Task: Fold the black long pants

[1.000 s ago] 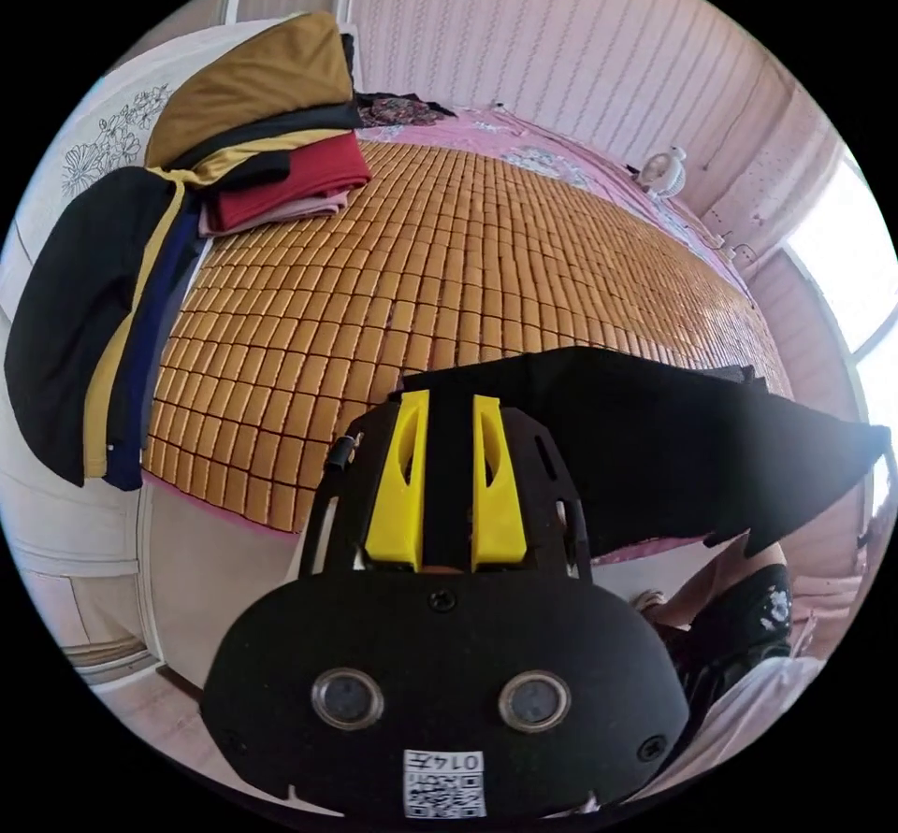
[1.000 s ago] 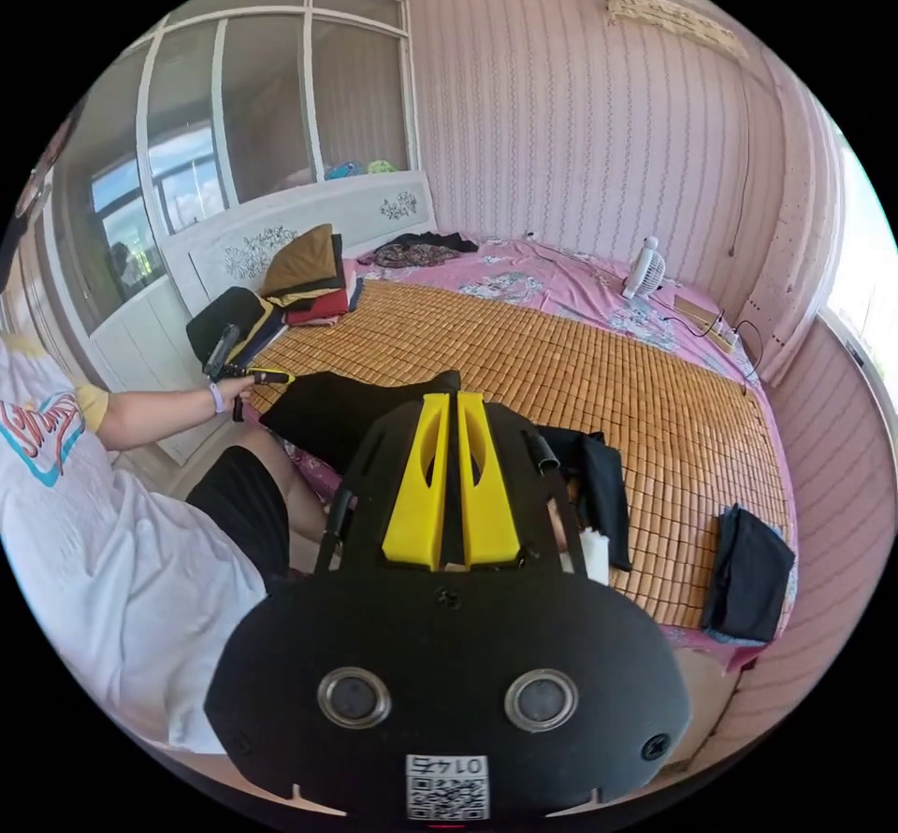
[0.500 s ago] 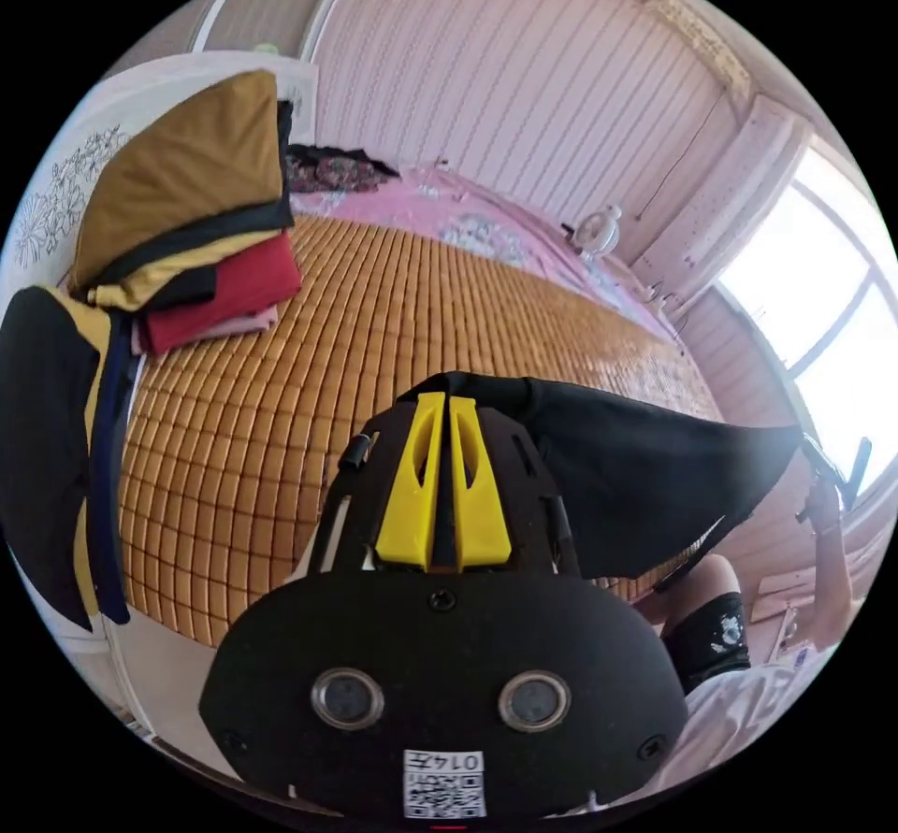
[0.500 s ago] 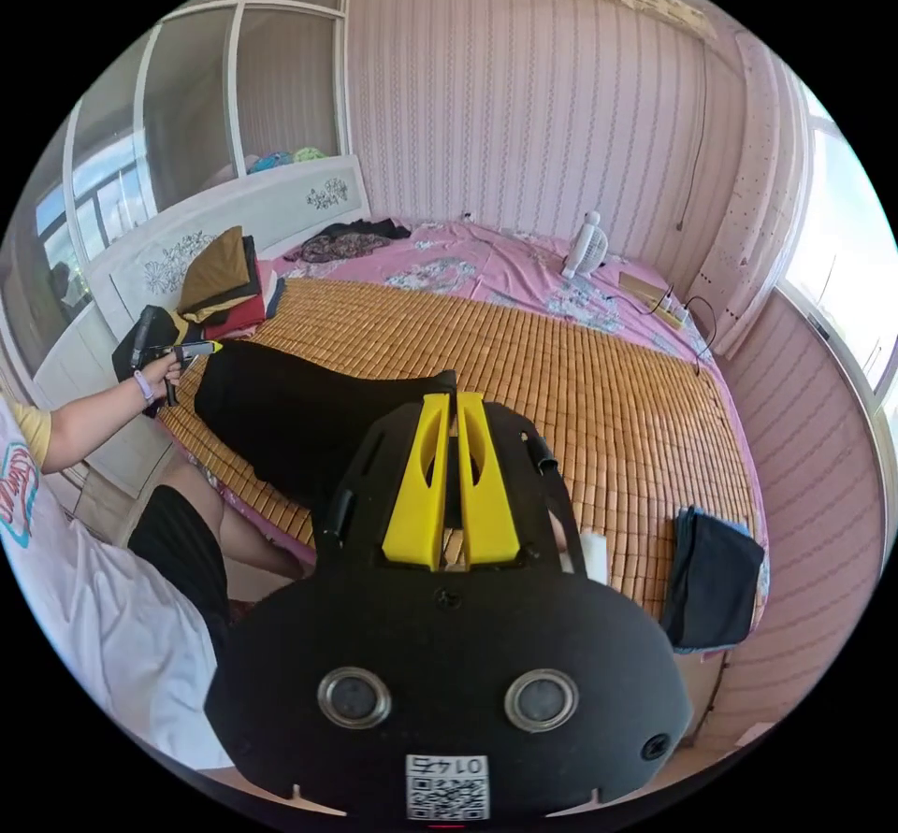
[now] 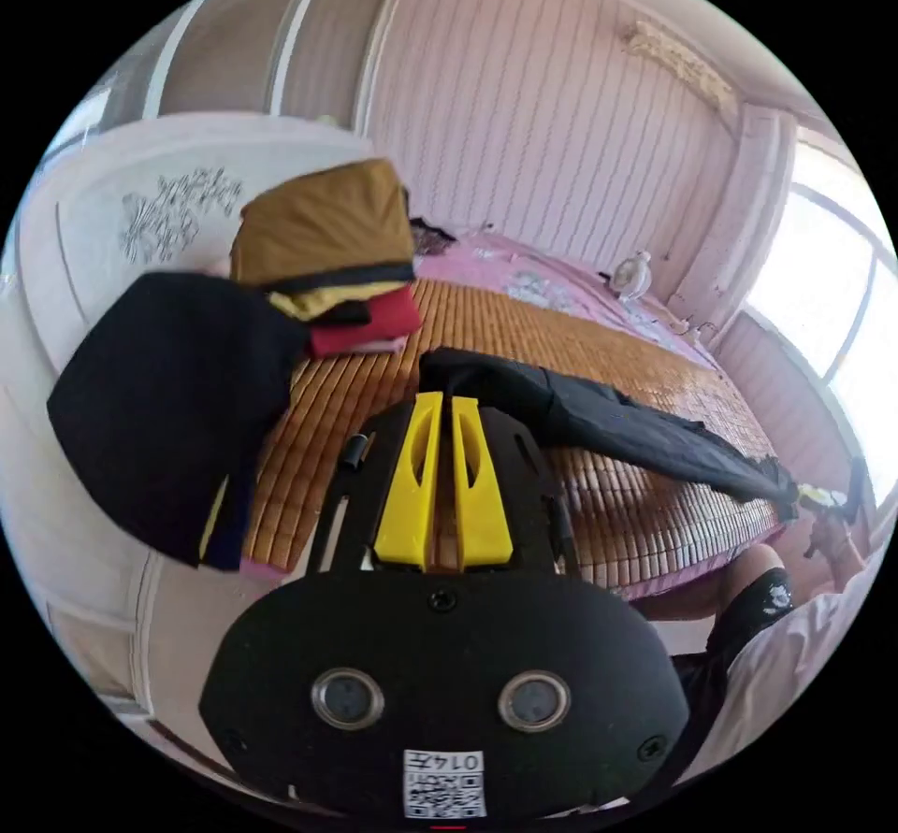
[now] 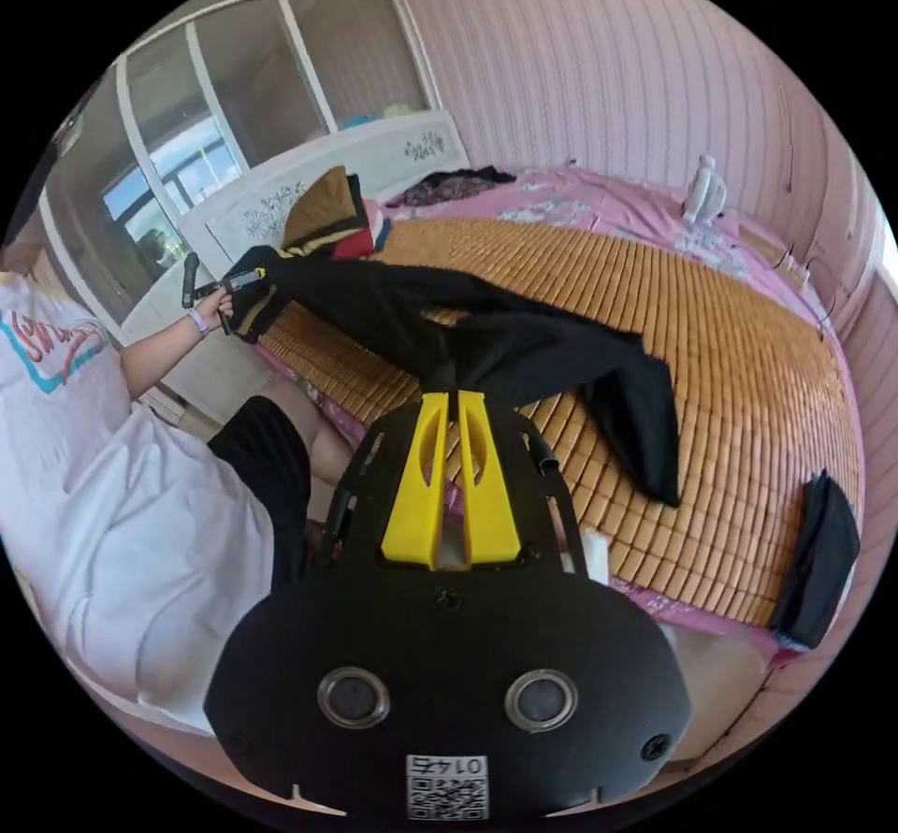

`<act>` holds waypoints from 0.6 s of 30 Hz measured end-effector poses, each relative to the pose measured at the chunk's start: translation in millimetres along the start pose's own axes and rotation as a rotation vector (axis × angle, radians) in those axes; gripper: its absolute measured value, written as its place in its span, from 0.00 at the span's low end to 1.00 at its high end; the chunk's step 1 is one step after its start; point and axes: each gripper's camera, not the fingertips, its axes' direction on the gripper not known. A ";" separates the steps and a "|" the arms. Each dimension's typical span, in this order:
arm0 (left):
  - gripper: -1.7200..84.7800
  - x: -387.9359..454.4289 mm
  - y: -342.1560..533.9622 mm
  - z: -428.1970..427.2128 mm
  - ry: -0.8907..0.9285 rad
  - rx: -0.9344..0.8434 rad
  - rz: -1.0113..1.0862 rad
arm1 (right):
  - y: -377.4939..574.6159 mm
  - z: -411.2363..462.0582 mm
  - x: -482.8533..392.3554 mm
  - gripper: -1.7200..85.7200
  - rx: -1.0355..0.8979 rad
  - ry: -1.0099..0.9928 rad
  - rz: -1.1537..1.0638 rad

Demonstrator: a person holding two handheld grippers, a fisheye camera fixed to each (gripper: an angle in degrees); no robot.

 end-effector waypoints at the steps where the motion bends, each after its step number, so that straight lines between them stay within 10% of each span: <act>1: 0.01 -21.6 20.8 12.9 0.002 -0.085 -0.120 | 5.3 22.3 0.5 0.06 -0.059 0.044 0.039; 6: 0.01 -57.3 60.8 15.4 -0.050 -0.110 -0.289 | -4.1 28.6 34.4 0.10 0.018 0.080 0.211; 18: 0.01 69.4 -1.7 107.7 0.104 -0.209 0.047 | -105.0 71.5 173.5 0.16 0.018 0.332 0.467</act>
